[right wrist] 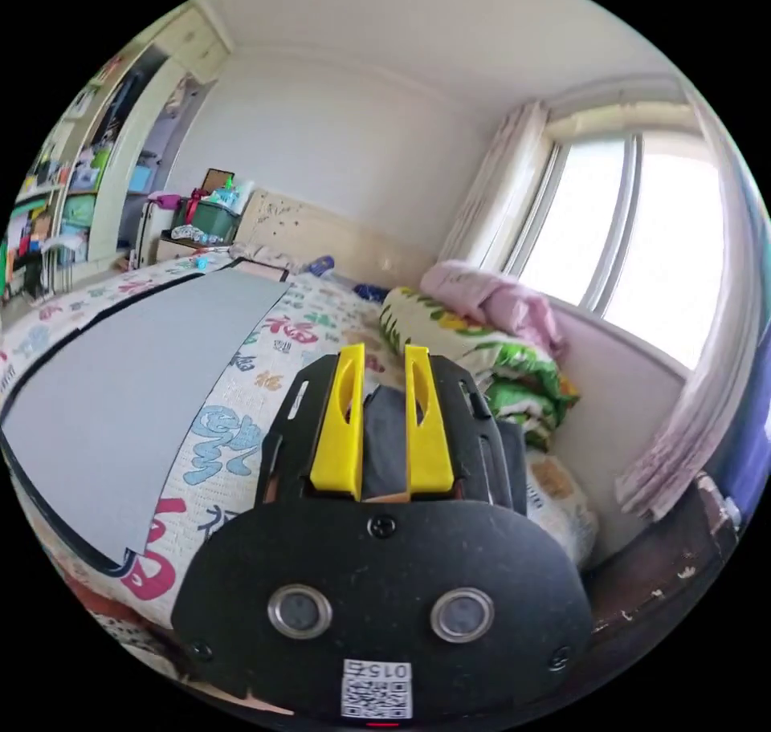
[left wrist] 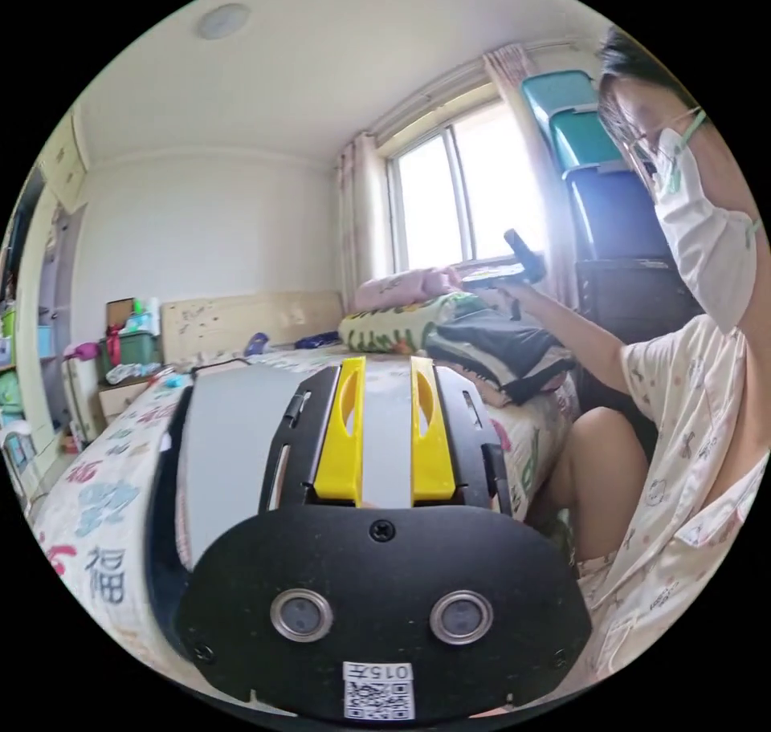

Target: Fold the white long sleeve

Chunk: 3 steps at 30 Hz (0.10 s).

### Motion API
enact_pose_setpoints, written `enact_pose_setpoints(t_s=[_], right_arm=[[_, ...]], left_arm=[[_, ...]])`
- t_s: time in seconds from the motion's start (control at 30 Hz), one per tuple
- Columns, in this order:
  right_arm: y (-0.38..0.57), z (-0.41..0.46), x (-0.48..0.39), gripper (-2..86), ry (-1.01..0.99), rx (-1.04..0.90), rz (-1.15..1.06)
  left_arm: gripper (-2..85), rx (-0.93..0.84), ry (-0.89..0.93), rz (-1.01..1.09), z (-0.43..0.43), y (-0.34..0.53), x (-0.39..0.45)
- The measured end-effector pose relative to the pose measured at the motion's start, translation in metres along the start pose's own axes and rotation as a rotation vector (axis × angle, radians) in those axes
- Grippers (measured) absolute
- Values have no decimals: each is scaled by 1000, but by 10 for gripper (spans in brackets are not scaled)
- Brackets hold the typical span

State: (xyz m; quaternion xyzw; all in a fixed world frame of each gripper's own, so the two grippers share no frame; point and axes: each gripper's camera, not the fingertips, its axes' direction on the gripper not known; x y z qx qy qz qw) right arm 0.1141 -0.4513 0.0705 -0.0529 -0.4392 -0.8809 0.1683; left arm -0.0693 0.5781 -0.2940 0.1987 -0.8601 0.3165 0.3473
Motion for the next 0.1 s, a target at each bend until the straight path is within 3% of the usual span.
enact_pose_setpoints(t_s=[0.1], right_arm=[[-37,81,31,100,-157,-208,59]], left_arm=[[85,67,147,37,68,-19,18]])
